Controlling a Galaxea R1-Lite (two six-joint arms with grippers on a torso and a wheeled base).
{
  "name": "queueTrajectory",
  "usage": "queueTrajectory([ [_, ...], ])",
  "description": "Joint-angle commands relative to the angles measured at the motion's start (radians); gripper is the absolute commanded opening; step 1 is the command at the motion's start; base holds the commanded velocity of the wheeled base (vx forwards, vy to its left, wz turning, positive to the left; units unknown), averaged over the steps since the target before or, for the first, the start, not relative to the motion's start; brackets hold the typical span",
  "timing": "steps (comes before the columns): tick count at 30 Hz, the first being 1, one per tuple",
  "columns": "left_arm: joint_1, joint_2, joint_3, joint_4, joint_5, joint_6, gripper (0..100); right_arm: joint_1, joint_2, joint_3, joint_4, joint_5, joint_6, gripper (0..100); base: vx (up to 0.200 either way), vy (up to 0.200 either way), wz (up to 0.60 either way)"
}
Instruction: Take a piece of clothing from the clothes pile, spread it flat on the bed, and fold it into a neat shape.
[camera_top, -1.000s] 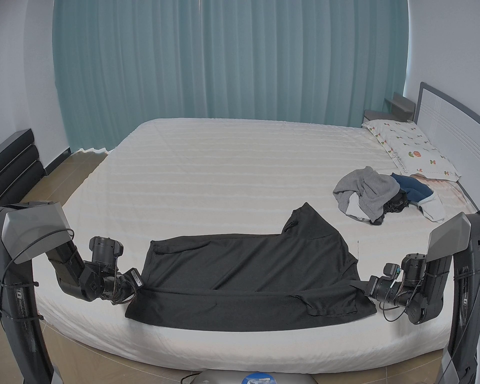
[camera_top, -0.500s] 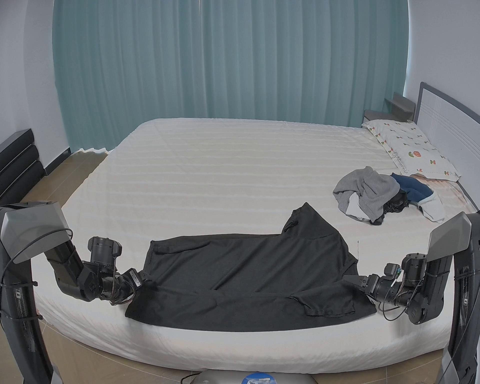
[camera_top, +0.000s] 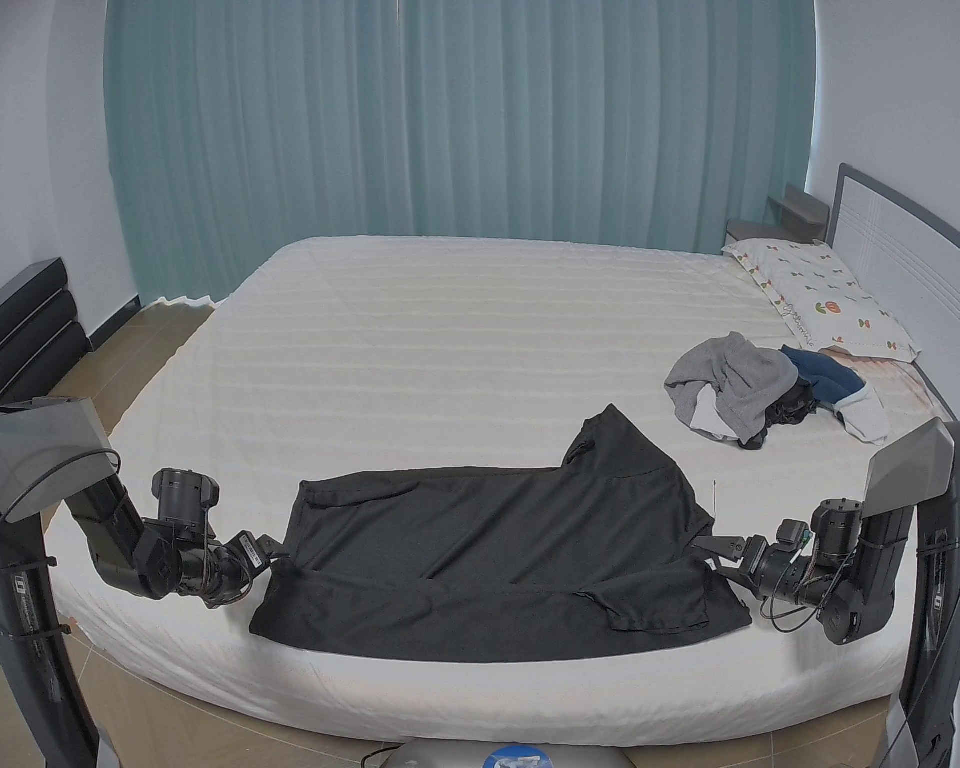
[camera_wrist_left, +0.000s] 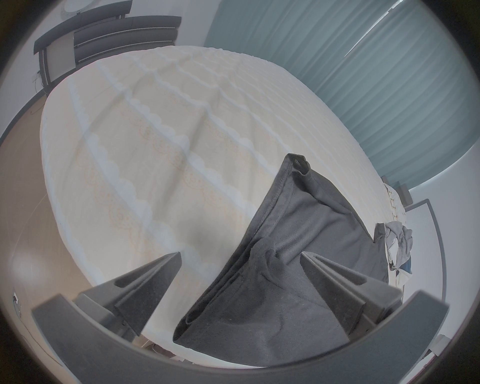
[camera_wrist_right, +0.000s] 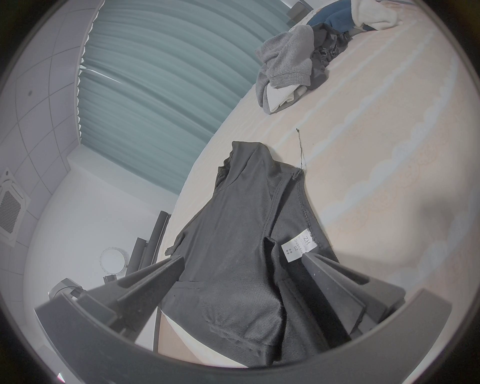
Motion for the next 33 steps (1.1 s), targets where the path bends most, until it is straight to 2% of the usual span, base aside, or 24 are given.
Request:
queueTrajectory([
  [1, -0.002, 0.002, 0.001, -0.001, 0.0, 0.0, 100, 0.0, -0.006, -0.002, -0.012, 0.0, 0.002, 100, 0.0, 0.0, 0.0],
  [20, -0.008, -0.003, -0.001, 0.002, 0.0, -0.003, 100, 0.002, -0.004, -0.002, -0.012, 0.0, 0.007, 100, 0.0, 0.0, 0.0],
  [29, -0.005, -0.003, 0.002, 0.001, 0.0, -0.001, 100, 0.002, -0.004, -0.002, -0.012, 0.0, 0.007, 100, 0.0, 0.2, 0.0],
  [33, -0.006, -0.003, 0.002, -0.001, 0.0, -0.001, 100, 0.002, -0.004, -0.002, -0.012, 0.0, 0.007, 100, 0.0, 0.0, 0.0],
])
